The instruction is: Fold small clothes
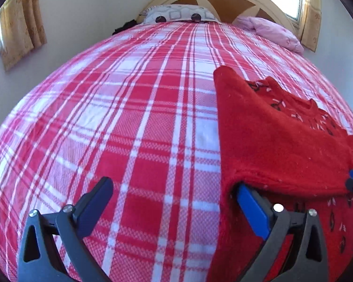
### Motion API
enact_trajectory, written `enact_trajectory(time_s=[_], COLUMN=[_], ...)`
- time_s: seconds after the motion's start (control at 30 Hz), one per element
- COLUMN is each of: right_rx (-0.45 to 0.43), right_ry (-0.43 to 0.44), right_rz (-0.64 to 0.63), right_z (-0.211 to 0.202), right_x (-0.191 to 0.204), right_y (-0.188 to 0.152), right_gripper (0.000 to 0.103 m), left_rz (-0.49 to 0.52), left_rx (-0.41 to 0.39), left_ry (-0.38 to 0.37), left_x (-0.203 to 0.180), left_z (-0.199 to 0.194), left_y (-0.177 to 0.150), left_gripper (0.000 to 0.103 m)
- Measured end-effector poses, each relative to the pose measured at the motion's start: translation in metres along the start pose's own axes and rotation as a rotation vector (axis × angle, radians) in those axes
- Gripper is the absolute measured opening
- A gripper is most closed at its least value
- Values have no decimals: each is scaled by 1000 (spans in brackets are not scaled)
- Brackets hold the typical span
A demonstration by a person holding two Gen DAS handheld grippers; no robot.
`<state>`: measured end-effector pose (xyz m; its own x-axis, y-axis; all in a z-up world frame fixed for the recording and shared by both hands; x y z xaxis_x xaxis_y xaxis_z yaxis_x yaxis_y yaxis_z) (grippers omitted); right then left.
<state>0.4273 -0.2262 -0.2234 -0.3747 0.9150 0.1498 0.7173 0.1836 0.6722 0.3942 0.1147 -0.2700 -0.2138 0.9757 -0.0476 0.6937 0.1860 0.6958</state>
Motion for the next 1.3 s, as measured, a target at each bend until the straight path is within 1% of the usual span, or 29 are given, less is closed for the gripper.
enact_trajectory(time_s=[0.07, 0.17, 0.23, 0.27, 0.3, 0.33, 0.4, 0.43, 0.47, 0.53, 0.6, 0.63, 0.7, 0.77, 0.83, 0.9, 0.97, 1.07, 1.17, 1.23, 1.3], right_rx=[-1, -6, -24, -48, -67, -86, -92, -88, -84, -82, -70, -57, -27, -6, -24, -37, -64, -93, -89, -79, -78], right_ry=[-3, 4, -1, -3, 0, 5, -5, -13, -25, -43, -59, -64, -67, -81, -89, -85, -81, -92, -106, -128, -144], right_rz=[-4, 1, 7, 7, 7, 8, 3, -1, -5, -3, 15, 27, 40, 26, 7, 24, 35, -4, -47, -81, -98], right_z=[0, -5, -14, -22, -28, -35, -43, -45, -46, -47, -46, -44, -36, -29, -27, -31, -42, -57, -64, -62, -60], right_x=[1, 1, -1, -2, -2, -4, -8, -10, -14, -23, -35, -42, -52, -58, -59, -59, -56, -48, -42, -40, -40], right_y=[0, 2, 6, 11, 14, 19, 24, 26, 26, 25, 21, 16, 5, -5, -6, -4, -1, -4, -16, -23, -25], right_gripper=[66, 66, 66, 66, 66, 66, 66, 66, 66, 66, 66, 66, 66, 66, 66, 66, 66, 66, 66, 66, 66], left_rz=[4, 53, 66, 68, 76, 92, 145, 167, 196, 241, 263, 270, 266, 233, 218, 219, 226, 221, 229, 240, 216], left_rx=[-21, -93, -180, -219, -248, -258, -253, -247, -225, -184, -152, -121, -77, -76, -67, -61, -83, -85, -60, -16, 3], left_ry=[-23, 18, 15, 14, 6, 3, 21, 35, 45, 69, 104, 111, 101, 67, 58, 64, 52, 16, 3, 15, -3], left_x=[-2, -2, -4, -7, -12, -17, -32, -36, -42, -48, -46, -44, -42, -40, -38, -37, -40, -43, -46, -46, -45], left_z=[-12, -36, -56, -65, -70, -70, -59, -53, -43, -23, -10, -2, 10, 12, 11, 5, -10, -23, -21, -9, -6], left_y=[-7, -4, 11, 20, 30, 38, 51, 51, 51, 46, 39, 33, 23, 22, 22, 22, 19, 9, -4, -12, -12], left_gripper=[103, 103, 103, 103, 103, 103, 103, 103, 103, 103, 103, 103, 103, 103, 103, 103, 103, 103, 103, 103, 103])
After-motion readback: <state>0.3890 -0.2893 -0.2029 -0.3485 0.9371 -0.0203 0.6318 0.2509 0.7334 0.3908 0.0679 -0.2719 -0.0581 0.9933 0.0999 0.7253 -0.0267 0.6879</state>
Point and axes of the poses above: each gripper's, at about its wrist camera, not at the fingertips, and z roughly the way its jaws point, x to its left, y to its top, the point moved 10 cm from there along z, roughly the way its jaws point, and after that the axes turned 7 degrees about -x, right-handed, at the moved point
